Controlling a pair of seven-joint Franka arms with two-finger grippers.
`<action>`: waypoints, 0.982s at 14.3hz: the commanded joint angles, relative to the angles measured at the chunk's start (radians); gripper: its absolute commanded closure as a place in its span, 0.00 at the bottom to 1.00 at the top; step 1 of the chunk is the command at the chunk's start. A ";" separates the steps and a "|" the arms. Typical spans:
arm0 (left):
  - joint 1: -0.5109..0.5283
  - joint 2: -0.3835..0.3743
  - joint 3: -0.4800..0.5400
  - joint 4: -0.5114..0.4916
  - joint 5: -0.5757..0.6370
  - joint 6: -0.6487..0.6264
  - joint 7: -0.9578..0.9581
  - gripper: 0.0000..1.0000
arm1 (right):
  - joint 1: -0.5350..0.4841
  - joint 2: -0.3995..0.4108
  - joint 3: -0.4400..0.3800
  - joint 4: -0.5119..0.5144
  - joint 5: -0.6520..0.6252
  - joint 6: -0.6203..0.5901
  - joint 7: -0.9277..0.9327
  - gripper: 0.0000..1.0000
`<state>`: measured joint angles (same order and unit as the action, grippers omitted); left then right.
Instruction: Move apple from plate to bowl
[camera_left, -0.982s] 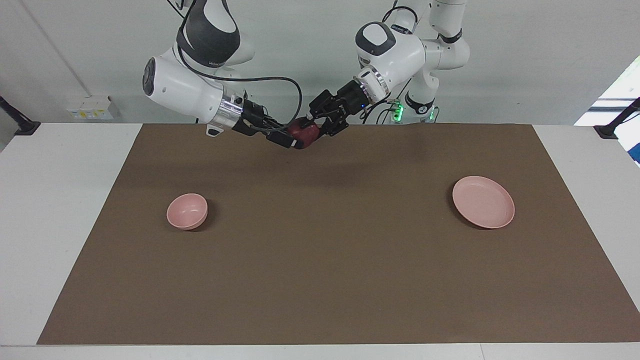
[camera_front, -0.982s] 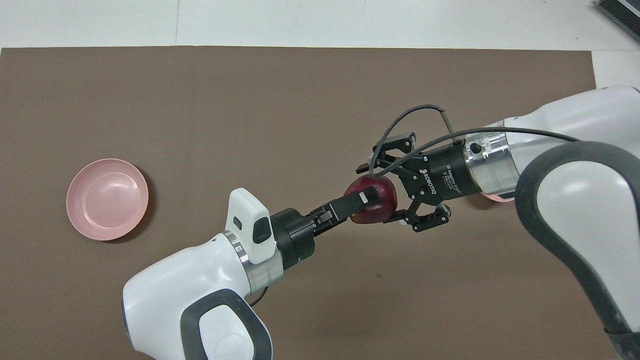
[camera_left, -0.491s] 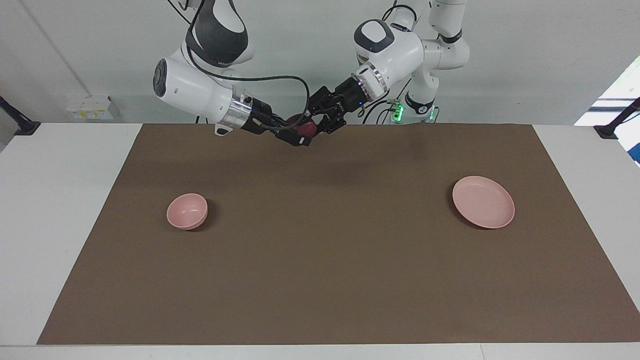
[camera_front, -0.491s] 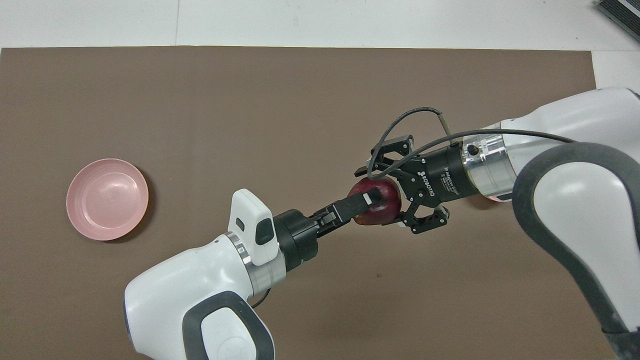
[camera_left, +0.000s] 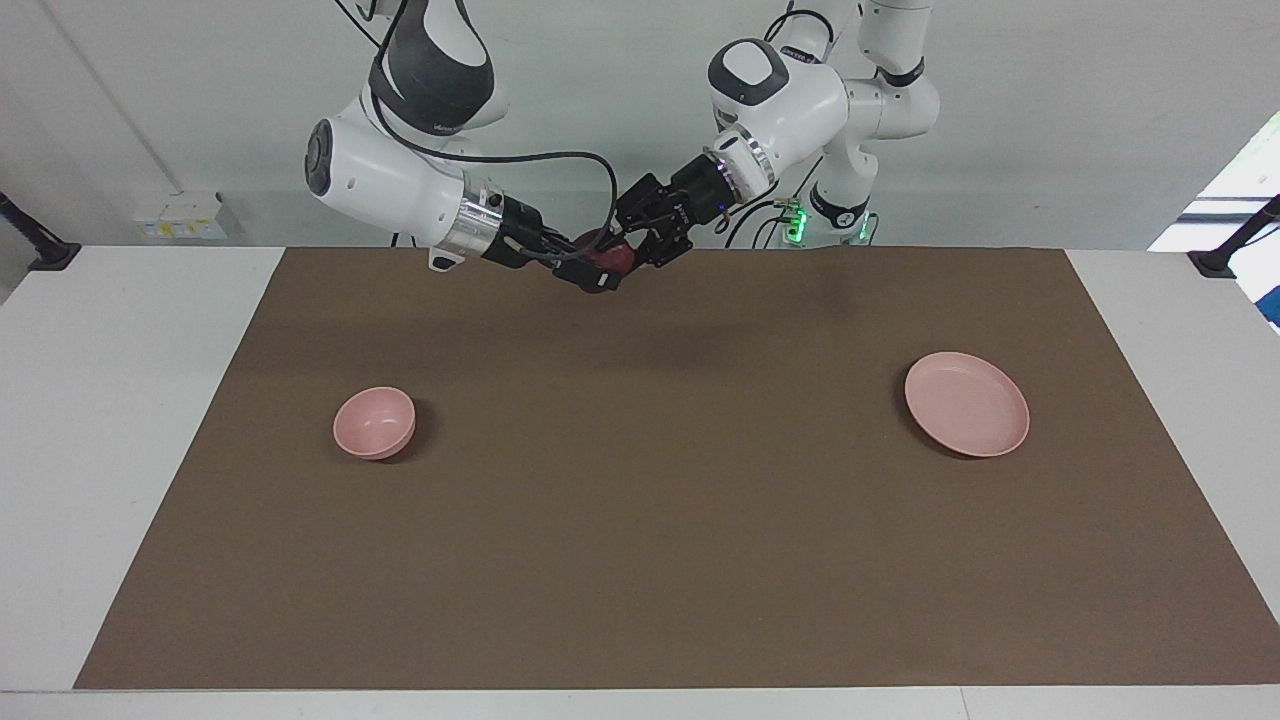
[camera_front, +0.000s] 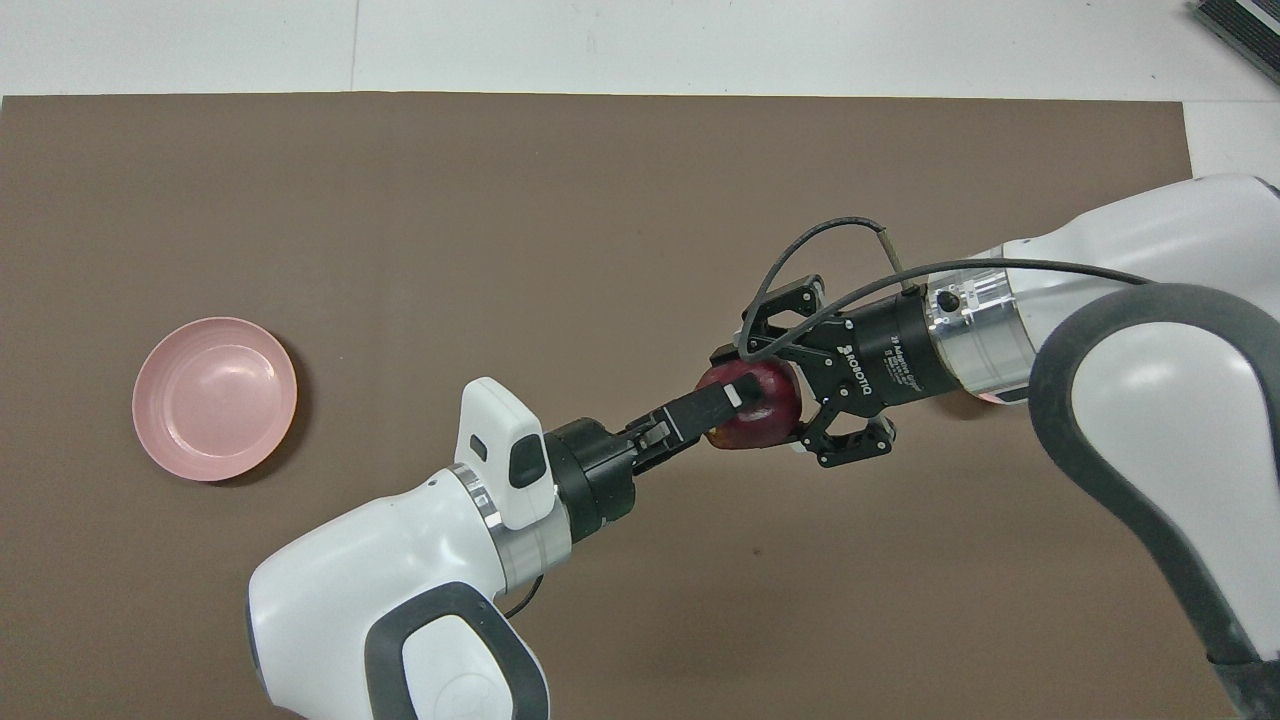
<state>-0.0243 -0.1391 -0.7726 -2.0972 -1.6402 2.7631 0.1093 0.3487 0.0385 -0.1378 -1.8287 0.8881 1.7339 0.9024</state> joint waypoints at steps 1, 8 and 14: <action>0.010 -0.007 -0.004 0.008 0.000 0.001 -0.020 0.27 | -0.008 0.001 0.001 0.009 0.022 -0.028 -0.002 1.00; 0.003 0.003 0.036 0.016 0.075 -0.013 -0.036 0.00 | -0.028 -0.008 -0.008 0.017 0.002 -0.034 -0.031 1.00; -0.005 0.006 0.101 -0.015 0.180 -0.042 -0.037 0.00 | -0.112 -0.020 -0.012 0.025 -0.195 -0.034 -0.230 1.00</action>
<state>-0.0199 -0.1279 -0.6969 -2.0980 -1.5115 2.7452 0.0920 0.2807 0.0275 -0.1527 -1.8125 0.7267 1.7271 0.7606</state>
